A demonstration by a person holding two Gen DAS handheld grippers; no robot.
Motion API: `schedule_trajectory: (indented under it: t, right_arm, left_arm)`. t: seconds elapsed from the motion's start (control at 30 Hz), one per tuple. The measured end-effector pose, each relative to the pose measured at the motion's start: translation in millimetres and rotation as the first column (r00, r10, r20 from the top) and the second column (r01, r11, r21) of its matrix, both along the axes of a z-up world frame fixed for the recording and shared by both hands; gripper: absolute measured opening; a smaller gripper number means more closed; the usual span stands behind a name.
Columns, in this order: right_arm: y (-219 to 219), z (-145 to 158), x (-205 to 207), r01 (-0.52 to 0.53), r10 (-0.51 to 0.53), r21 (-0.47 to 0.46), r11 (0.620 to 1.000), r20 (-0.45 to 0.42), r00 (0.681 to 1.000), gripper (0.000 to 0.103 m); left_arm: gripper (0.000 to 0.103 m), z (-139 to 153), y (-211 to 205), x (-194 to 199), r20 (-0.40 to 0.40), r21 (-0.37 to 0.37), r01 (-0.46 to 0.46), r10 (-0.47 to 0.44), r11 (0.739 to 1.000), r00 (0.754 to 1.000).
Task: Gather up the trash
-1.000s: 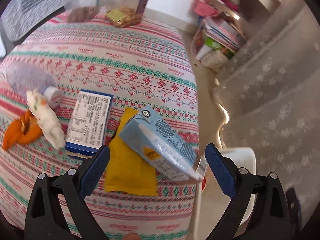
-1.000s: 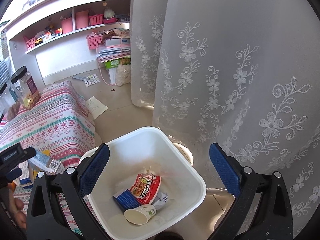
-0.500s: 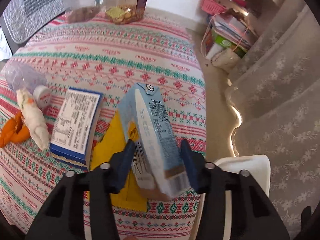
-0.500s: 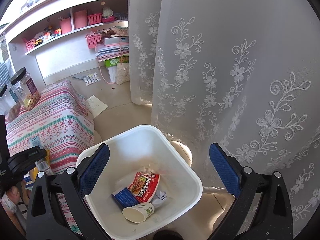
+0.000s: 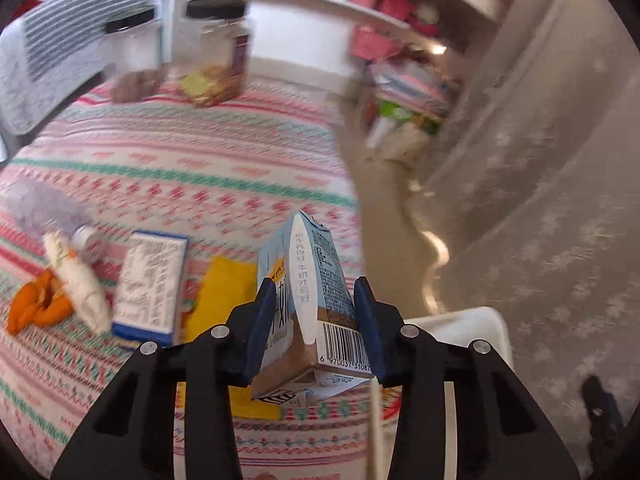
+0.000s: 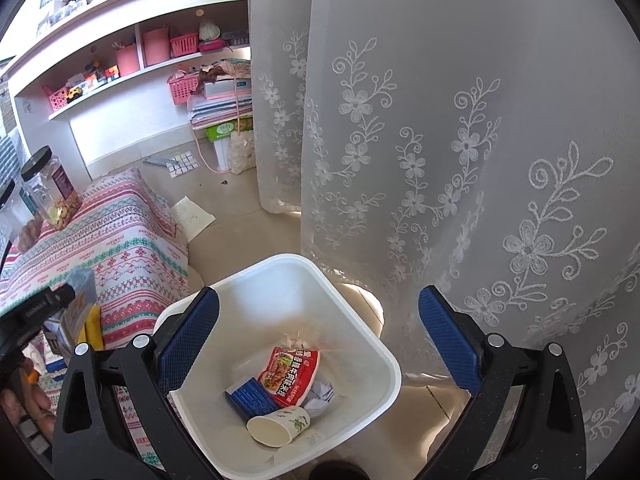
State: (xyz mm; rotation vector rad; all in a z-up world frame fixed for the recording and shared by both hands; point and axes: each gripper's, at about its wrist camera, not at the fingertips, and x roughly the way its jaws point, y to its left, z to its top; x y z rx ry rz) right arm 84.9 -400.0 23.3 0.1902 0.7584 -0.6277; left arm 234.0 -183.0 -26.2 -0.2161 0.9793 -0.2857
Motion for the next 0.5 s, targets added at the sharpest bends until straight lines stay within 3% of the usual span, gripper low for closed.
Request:
schedule_trajectory:
  t: [0.1, 0.33, 0.5]
  right_arm:
    - [-1.3, 4.9, -3.2, 0.019, -0.018, -0.014, 1.000, 0.022, 1.000, 0.096]
    - [-18.4, 15.7, -20.9, 0.113, -0.111, -0.014, 0.994, 0.096, 0.989, 0.096]
    - [-36.9, 21.9, -38.0, 0.194, -0.193, 0.008, 0.981, 0.144, 0.971, 0.096]
  left_arm:
    - [0.041, 12.2, -9.3, -4.0, 0.022, -0.060, 0.111, -0.109, 0.992, 0.994]
    - [0.041, 23.6, -60.3, -37.6, 0.102, 0.014, 0.276, -0.276, 0.961, 0.956]
    - [0.041, 22.5, -93.8, -62.5, 0.125, 0.047, 0.386, -0.389, 0.921, 0.913]
